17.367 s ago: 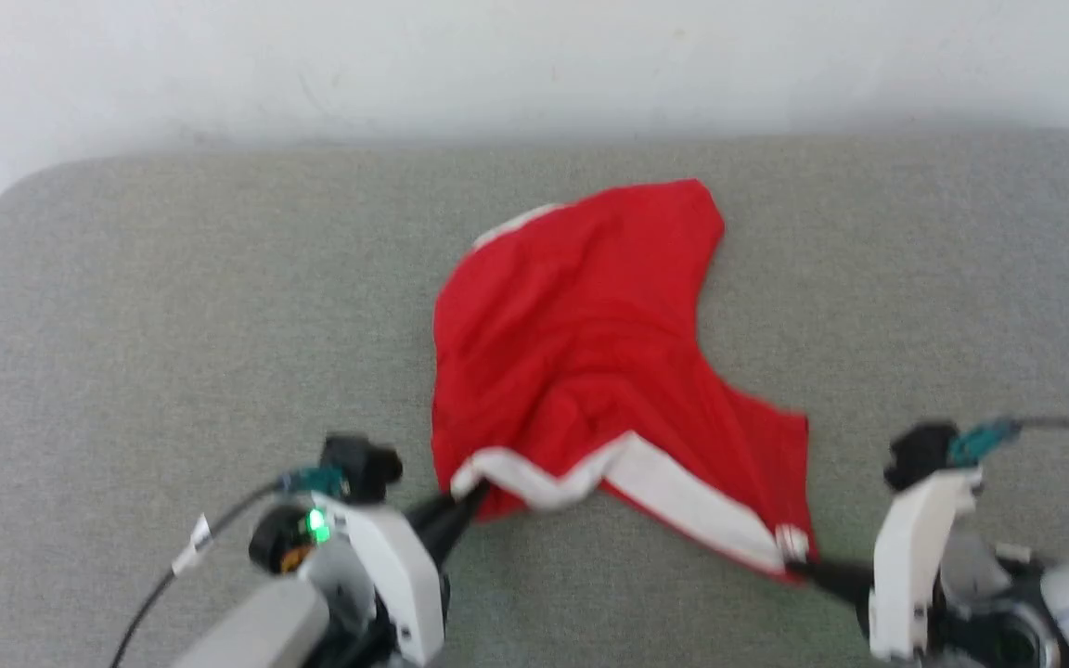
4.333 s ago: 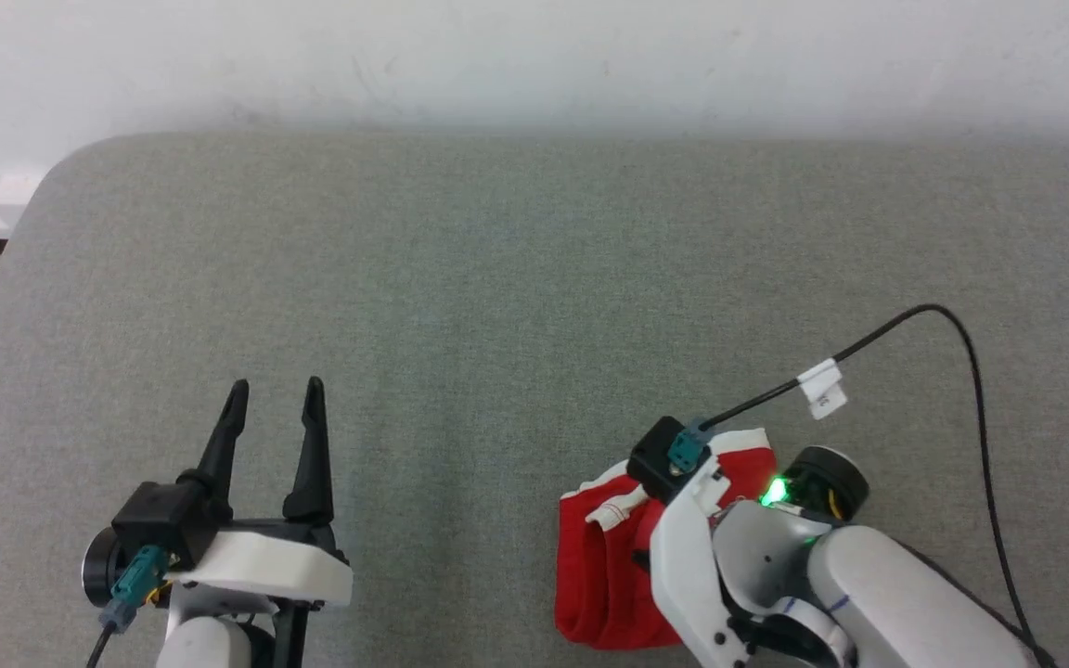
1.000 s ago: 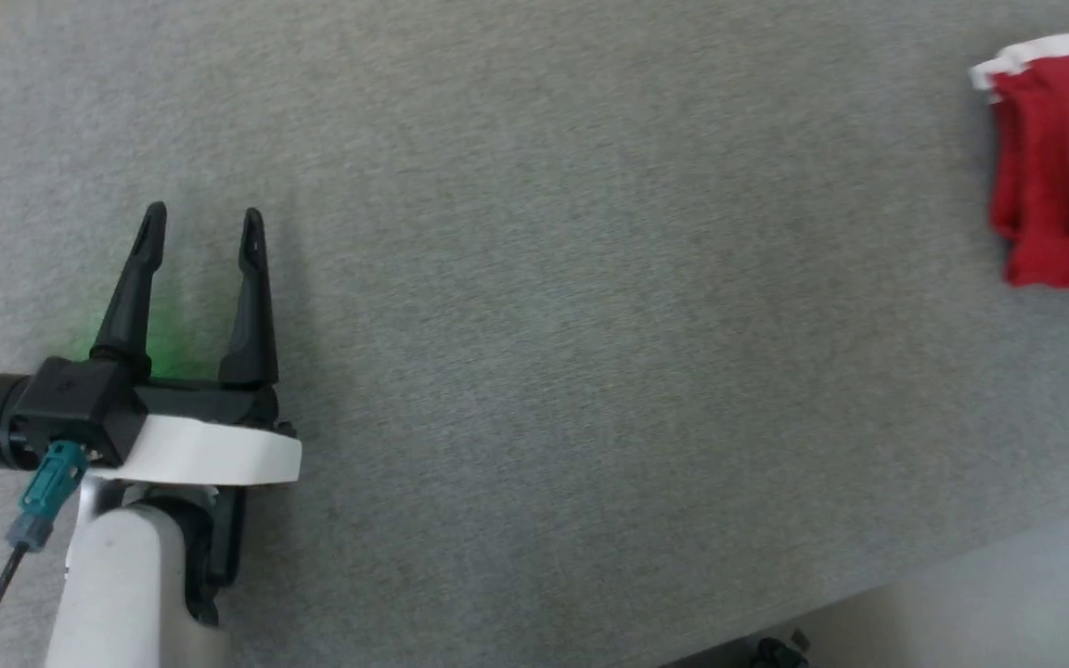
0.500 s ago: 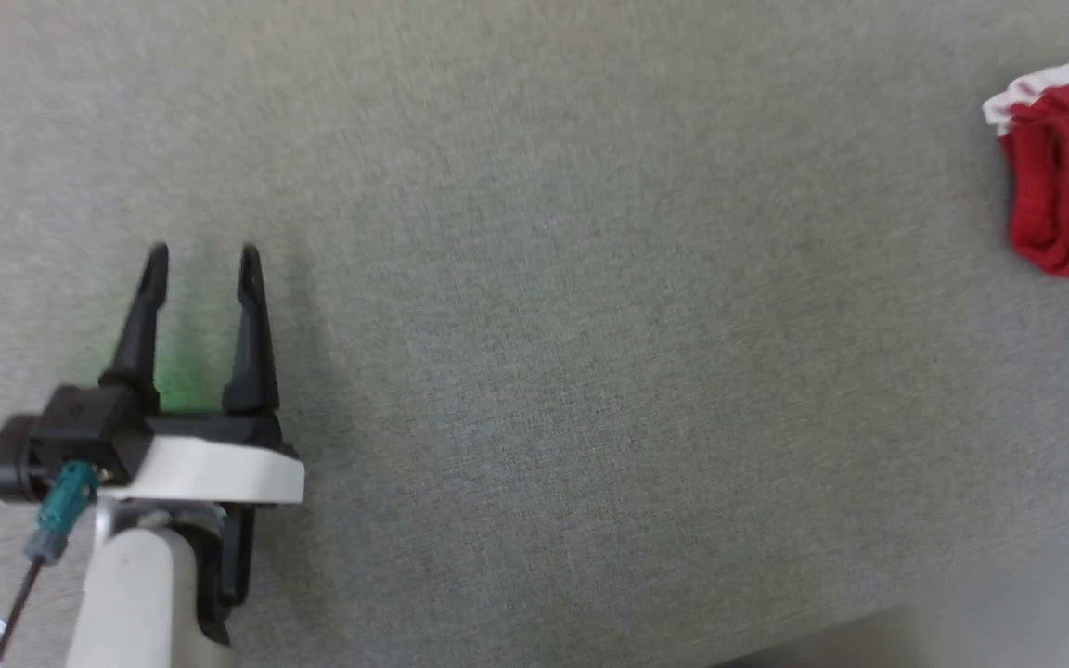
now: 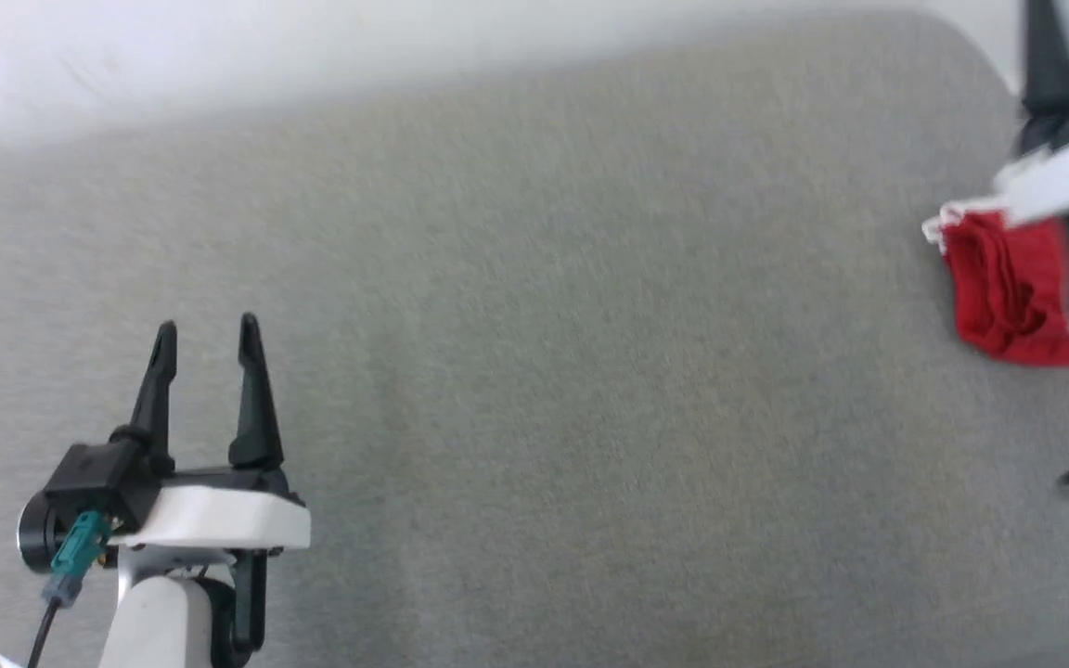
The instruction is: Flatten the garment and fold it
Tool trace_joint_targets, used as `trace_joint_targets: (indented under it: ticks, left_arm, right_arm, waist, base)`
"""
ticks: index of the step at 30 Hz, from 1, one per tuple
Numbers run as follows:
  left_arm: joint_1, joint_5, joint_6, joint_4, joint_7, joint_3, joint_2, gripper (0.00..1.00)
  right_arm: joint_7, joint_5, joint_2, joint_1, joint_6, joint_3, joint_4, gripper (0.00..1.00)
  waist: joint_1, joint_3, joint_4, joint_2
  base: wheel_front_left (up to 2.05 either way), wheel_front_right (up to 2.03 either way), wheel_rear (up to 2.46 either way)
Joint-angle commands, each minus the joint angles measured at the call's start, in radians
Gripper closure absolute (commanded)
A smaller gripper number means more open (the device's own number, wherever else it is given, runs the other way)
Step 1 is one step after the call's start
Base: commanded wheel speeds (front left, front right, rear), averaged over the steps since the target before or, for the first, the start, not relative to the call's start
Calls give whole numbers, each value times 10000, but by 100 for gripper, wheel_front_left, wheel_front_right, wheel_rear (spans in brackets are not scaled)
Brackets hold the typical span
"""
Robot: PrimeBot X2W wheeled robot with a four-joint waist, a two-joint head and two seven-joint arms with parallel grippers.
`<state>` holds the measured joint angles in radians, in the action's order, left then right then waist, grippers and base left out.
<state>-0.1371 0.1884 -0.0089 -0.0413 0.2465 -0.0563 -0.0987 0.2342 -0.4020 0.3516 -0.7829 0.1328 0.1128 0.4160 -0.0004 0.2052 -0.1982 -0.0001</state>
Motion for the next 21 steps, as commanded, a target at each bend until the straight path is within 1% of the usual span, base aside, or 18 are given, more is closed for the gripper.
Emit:
trace_joint_targets:
  ticks: [1,2,3,7,11,15,19,21]
  left_arm:
    - [232,159,127,-62,38,-124,26,0]
    - [284,193,174,-61,40,-159,40,0]
    - [284,193,174,-61,40,-159,40,0]
    - [513,269,356,-30,52,-255,85,0]
    - [598,200,515,-121,53,-218,103,0]
    - [586,42,676,-223,66,-103,126,0]
    - [620,-74,789,-373,88,37,164,0]
    - [626,-108,767,-505,100,125,173,0]
  right_arm:
    - [133,248,-576,842,-21,-315,-709,0]
    - [165,369,-866,1208,-21,-429,-1074,0]
    - [165,369,-866,1208,-21,-429,-1074,0]
    - [236,877,-2099,2606,-21,-898,-2298,0]
    - [266,1428,-2790,3841,-21,-1200,-3219,0]
    - [271,1569,-2996,4937,-21,-1248,-3745,0]
    - [273,1057,-3008,5904,-21,-1069,-3671,0]
    - [273,1066,-3010,6283,-21,-1010,-3589,0]
  waist:
    - [4,-1476,862,1]
    - [4,-1581,945,1]
    - [4,-1581,945,1]
    - [4,-1920,1224,1]
    - [4,-2065,1512,1]
    - [4,-2122,1756,1]
    - [4,-2215,1947,1]
    - [4,-2266,2043,1]
  base:
    - [0,0,0]
    - [0,0,0]
    - [0,0,0]
    - [0,0,0]
    - [0,0,0]
    - [0,0,0]
    - [0,0,0]
    - [0,0,0]
